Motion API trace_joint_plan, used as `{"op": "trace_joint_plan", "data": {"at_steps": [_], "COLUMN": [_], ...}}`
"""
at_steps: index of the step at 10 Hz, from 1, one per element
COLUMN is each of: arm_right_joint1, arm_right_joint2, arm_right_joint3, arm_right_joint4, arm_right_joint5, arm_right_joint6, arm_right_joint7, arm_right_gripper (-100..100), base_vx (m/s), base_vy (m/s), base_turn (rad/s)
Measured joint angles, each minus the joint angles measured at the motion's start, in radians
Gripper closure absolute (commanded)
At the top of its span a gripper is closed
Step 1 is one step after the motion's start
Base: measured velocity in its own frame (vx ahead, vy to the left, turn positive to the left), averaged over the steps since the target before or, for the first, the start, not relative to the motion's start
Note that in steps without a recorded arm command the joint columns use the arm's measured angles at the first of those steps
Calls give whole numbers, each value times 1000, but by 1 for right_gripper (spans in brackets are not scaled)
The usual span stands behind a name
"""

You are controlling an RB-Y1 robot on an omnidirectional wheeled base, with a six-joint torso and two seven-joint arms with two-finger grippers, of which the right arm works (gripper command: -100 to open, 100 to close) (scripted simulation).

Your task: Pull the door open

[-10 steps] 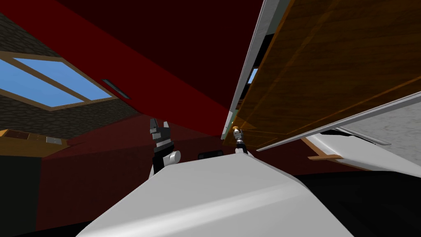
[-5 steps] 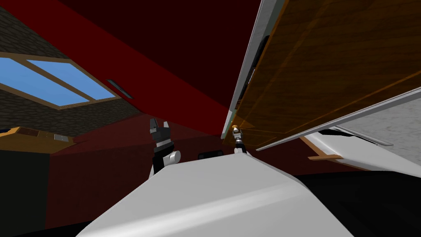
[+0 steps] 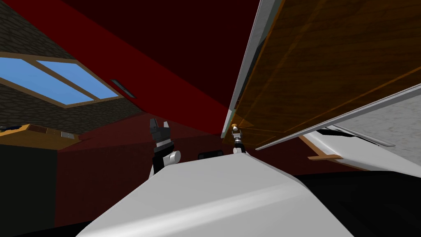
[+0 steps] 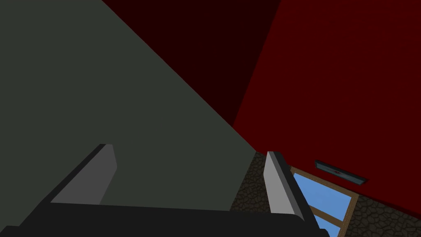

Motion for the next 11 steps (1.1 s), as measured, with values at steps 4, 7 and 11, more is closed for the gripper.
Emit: {"op": "trace_joint_plan", "data": {"at_steps": [4,7,11], "arm_right_joint1": [0,2,4], "arm_right_joint2": [5,8,11], "arm_right_joint3": [27,49,77], "arm_right_joint4": [-10,-25,-39], "arm_right_joint5": [-44,-83,-131], "arm_right_joint6": [1,5,10], "arm_right_joint7": [-97,-176,-277], "arm_right_gripper": [-100,-100,-100], "base_vx": [-52,-64,-52], "base_vy": [-9,-5,-6], "base_turn": [26,18,20]}}
